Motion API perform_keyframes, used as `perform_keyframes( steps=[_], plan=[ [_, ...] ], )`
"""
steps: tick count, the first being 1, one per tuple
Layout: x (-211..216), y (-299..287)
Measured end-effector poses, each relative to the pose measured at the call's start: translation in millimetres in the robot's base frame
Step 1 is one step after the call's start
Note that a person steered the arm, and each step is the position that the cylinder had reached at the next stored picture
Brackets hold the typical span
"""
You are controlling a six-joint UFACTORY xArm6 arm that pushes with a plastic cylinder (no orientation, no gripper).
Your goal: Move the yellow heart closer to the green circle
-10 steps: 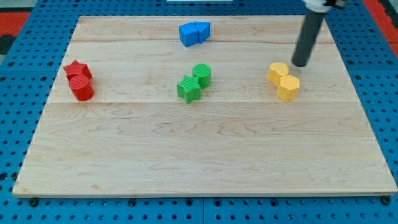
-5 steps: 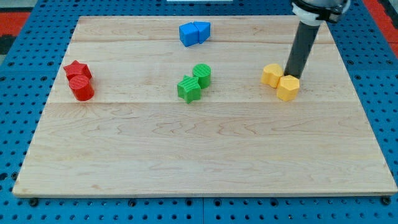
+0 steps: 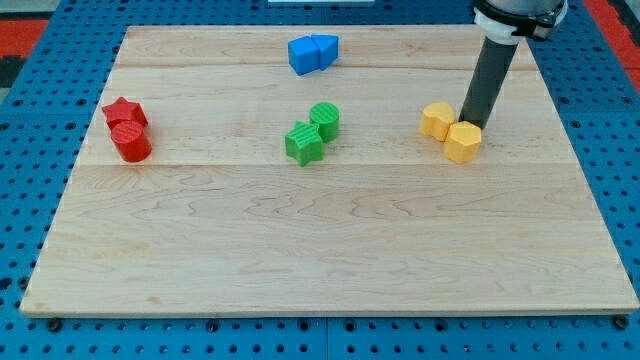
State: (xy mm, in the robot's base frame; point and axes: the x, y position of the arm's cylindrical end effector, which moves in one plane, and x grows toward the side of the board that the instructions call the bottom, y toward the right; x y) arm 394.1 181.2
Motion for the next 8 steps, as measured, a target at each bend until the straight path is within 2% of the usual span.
perform_keyframes(
  steps=[1,2,3,4,5,6,7,8],
  plan=[
    [37.6,-28.3],
    [15.3,-47.8],
    [3.3,-38.1],
    [-0.1,14.1],
    [-15.9,-6.9],
    [-50.6,-31.4],
    [-57.5,-57.4],
    [-17.6,-40.0]
  ],
)
